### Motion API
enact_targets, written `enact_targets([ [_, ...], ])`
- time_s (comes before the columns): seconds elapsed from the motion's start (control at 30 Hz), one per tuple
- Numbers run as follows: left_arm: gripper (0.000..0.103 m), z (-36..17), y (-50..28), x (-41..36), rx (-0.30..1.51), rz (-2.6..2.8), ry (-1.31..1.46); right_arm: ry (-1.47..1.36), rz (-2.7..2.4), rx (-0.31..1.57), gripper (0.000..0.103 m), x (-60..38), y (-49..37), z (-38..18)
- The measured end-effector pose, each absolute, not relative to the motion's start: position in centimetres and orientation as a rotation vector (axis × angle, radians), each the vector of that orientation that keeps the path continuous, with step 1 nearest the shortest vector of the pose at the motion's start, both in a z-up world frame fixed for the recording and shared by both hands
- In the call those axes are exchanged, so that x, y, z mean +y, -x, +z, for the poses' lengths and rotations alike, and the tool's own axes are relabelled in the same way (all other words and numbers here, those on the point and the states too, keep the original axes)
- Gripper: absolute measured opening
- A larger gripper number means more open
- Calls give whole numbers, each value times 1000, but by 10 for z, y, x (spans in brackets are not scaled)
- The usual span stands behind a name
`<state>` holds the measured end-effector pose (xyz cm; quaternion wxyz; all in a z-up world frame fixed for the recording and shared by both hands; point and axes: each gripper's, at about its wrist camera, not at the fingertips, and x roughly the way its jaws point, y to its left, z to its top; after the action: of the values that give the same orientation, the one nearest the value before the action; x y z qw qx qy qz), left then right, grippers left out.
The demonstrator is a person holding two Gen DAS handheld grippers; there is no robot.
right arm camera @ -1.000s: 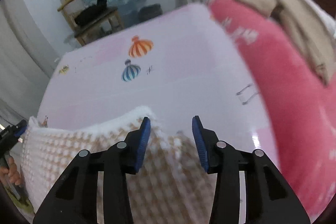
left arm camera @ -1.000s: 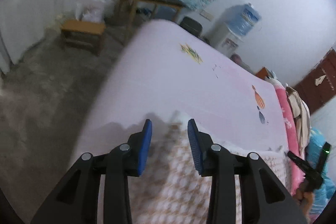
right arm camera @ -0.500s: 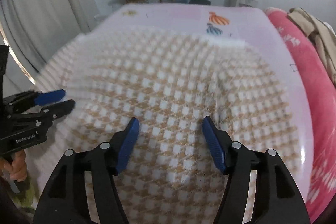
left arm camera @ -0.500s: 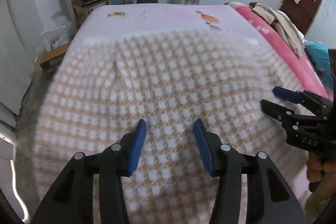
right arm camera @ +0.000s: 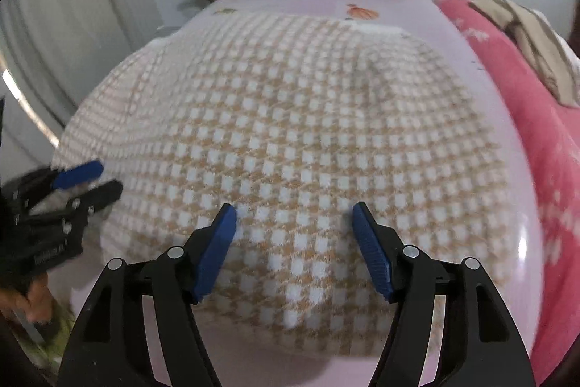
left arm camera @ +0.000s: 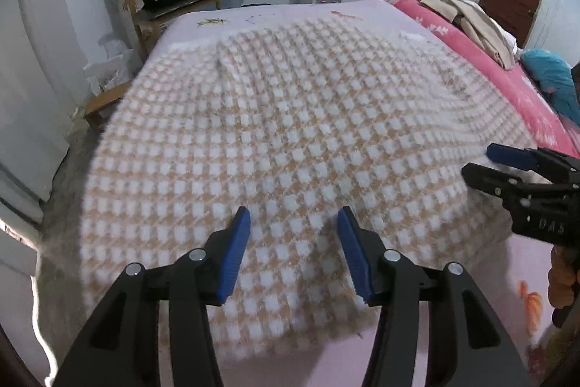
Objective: Fold large clothes
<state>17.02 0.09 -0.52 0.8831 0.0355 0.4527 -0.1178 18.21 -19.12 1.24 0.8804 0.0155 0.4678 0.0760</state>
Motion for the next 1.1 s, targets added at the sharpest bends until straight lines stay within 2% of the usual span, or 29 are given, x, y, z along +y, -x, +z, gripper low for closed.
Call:
enact_targets([
  [0.1,50,11,-147,7,874,-265,-63,9,201,892,63,-178,-156,33],
  [0.23,51,-30,-151,3,976,-224,-88,103,220,970,63,-146,-143,-6],
  [0.3,51,-28,-149,9,966,-235,-43,112,197,957,63,-146,-140,-9],
  [0.47,52,1,-129,49,877,-215,31,11,110,875,65,-193,-120,30],
  [0.5,55,1,-128,59,872,-195,51,-7,82,867,65,-204,-118,30],
  [0.67,56,-32,-139,90,948,-159,169,-322,8,1020,66,-272,-130,-25],
  [0.8,57,-19,-135,80,947,-151,131,-328,5,995,66,-271,-121,-8],
  [0.87,58,-6,-127,77,926,-170,135,-306,14,966,70,-251,-94,14],
  [0.97,66,16,-108,59,861,-199,111,-249,8,907,77,-240,-69,35],
  [1.1,87,48,-72,44,759,-248,99,-167,9,805,88,-217,-31,59],
])
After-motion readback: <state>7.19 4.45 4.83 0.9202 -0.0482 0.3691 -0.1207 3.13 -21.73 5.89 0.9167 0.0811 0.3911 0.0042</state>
